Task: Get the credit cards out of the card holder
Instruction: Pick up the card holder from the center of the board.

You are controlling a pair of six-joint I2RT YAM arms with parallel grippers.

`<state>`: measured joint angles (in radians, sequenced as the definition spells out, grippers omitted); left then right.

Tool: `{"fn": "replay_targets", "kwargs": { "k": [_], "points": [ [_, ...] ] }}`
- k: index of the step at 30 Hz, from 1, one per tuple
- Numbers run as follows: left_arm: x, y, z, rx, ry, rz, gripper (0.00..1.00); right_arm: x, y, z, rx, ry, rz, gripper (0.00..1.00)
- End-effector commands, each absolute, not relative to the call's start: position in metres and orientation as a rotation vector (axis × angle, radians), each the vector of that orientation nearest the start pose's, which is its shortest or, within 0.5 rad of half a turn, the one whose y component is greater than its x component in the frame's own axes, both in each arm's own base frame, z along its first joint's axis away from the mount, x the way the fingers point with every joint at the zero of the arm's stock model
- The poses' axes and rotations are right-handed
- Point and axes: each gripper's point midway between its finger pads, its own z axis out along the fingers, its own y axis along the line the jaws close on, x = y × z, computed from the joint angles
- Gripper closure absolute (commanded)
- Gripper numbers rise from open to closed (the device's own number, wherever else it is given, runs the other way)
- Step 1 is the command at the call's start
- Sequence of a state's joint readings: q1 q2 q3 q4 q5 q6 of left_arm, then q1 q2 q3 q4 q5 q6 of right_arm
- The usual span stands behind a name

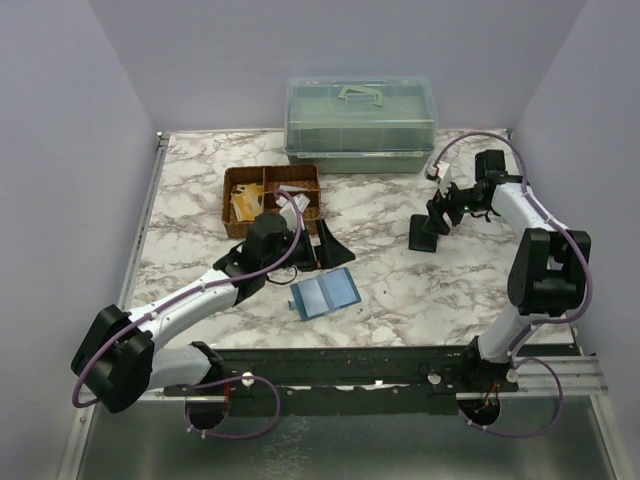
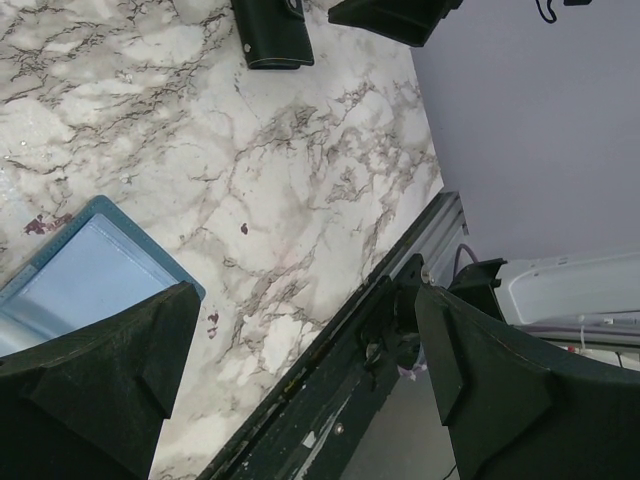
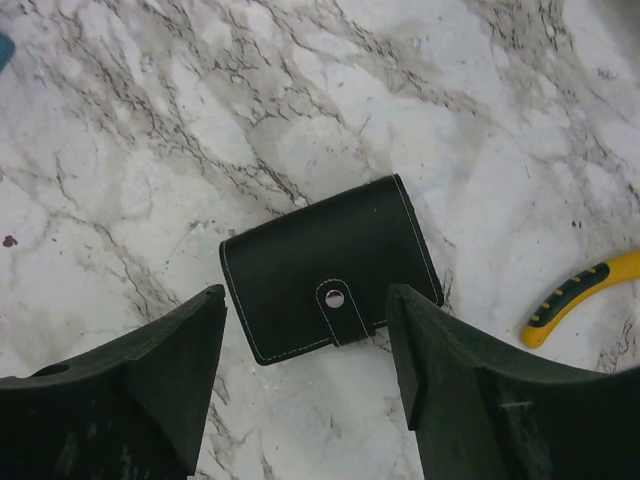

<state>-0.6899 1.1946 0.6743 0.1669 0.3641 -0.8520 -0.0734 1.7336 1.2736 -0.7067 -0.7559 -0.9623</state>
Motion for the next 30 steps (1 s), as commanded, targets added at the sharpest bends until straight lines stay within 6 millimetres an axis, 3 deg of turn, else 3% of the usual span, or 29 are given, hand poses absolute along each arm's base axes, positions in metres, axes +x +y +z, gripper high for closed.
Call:
{"fn": "replay_targets", "kwargs": {
  "k": [1,5,12,25,30],
  "points": [
    [0.23,-0.309,0.178,0.083,2.151,-1.317,0.01,0.386,0.058,0.08,-1.126,2.189,0.475,0.32],
    [0.23,-0.313,0.176,0.082,2.159,-1.331,0.02,0.389,0.058,0.059,-1.077,2.271,0.398,0.36],
    [0.228,-0.316,0.174,0.081,2.167,-1.335,0.02,0.402,0.042,0.045,-0.954,2.358,0.258,0.38],
    [0.228,-0.328,0.168,0.104,2.19,-1.344,0.02,0.389,0.056,0.024,-0.997,2.389,0.279,0.43],
    [0.229,-0.333,0.166,0.113,2.199,-1.346,0.02,0.383,0.057,0.023,-1.016,2.402,0.305,0.54]
  ]
}}
